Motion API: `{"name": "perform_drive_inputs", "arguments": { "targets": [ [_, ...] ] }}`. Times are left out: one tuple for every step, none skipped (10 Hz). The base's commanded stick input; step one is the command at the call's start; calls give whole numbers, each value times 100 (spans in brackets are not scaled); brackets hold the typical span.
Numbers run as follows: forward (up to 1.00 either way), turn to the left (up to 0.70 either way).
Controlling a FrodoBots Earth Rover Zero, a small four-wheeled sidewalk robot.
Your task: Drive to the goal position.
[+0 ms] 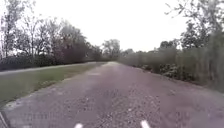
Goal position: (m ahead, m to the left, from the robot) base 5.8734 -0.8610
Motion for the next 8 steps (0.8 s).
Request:
{"name": "perform_drive_inputs", "arguments": {
  "targets": [
    [70,0],
    [70,0],
    [70,0],
    [70,0],
    [70,0],
    [70,0],
    [70,0],
    [70,0]
  ]
}}
